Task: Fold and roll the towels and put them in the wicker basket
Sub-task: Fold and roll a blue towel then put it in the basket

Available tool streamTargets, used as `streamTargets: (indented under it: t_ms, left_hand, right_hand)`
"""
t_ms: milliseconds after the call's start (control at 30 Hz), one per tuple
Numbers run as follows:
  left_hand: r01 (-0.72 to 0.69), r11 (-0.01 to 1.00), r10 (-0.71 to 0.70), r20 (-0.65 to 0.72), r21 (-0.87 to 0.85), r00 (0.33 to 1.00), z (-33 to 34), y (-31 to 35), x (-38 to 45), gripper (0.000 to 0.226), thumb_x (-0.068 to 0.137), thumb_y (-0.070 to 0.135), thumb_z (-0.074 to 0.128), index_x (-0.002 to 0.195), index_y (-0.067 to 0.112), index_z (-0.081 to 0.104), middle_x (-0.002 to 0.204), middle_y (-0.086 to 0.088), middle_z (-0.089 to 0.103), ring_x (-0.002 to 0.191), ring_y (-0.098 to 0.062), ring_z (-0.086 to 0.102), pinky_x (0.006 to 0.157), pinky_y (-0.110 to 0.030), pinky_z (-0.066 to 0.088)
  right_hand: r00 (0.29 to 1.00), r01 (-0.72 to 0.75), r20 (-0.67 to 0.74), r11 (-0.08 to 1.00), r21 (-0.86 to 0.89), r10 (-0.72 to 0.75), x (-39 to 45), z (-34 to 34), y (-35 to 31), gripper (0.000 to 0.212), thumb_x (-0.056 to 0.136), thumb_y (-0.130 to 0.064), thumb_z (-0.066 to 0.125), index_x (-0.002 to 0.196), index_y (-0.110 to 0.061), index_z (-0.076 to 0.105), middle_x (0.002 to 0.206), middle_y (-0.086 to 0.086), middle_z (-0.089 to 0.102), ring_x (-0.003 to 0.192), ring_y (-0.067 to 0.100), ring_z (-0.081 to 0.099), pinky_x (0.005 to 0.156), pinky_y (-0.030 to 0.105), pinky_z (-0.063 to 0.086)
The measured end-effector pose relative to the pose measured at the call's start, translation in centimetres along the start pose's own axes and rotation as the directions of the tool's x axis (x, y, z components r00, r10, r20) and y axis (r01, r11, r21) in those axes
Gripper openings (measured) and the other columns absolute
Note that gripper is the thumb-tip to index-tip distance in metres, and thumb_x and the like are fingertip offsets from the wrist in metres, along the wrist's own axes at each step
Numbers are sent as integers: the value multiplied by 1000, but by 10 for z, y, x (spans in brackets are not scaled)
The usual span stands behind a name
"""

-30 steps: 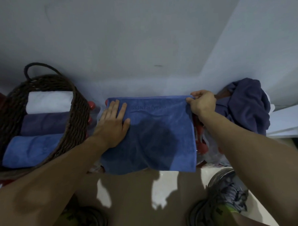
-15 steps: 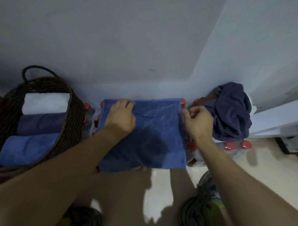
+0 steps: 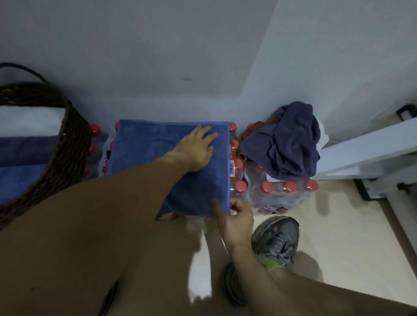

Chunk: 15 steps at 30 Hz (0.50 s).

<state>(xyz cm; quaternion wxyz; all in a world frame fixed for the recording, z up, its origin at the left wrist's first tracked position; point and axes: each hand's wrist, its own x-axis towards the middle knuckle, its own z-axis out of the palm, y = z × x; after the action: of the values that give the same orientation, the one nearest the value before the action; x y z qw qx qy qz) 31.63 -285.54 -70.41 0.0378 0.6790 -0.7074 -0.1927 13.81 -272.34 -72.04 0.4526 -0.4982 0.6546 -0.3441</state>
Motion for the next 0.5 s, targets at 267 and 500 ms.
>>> streamTargets:
  t_ms: [267, 500]
  left_hand:
    - [9, 999, -8, 23, -53, 1000, -7, -1, 3, 55, 101, 38, 37, 153, 24, 23, 162, 0, 9, 150, -21, 4, 121, -42, 13]
    - [-36, 995, 21, -155, -95, 988, 8, -2, -10, 50, 104, 34, 31, 152, 21, 26, 162, -1, 12, 150, -19, 5, 122, -36, 7]
  right_hand:
    - [937, -320, 265, 866, 384, 228, 2, -46, -1, 26, 81, 8, 72, 80, -10, 52, 52, -8, 45, 49, 7, 47, 49, 23, 48]
    - [767, -639, 393, 668, 382, 508, -2, -61, 3, 24, 89, -15, 70, 108, -2, 65, 71, 9, 73, 55, 16, 70, 49, 21, 55]
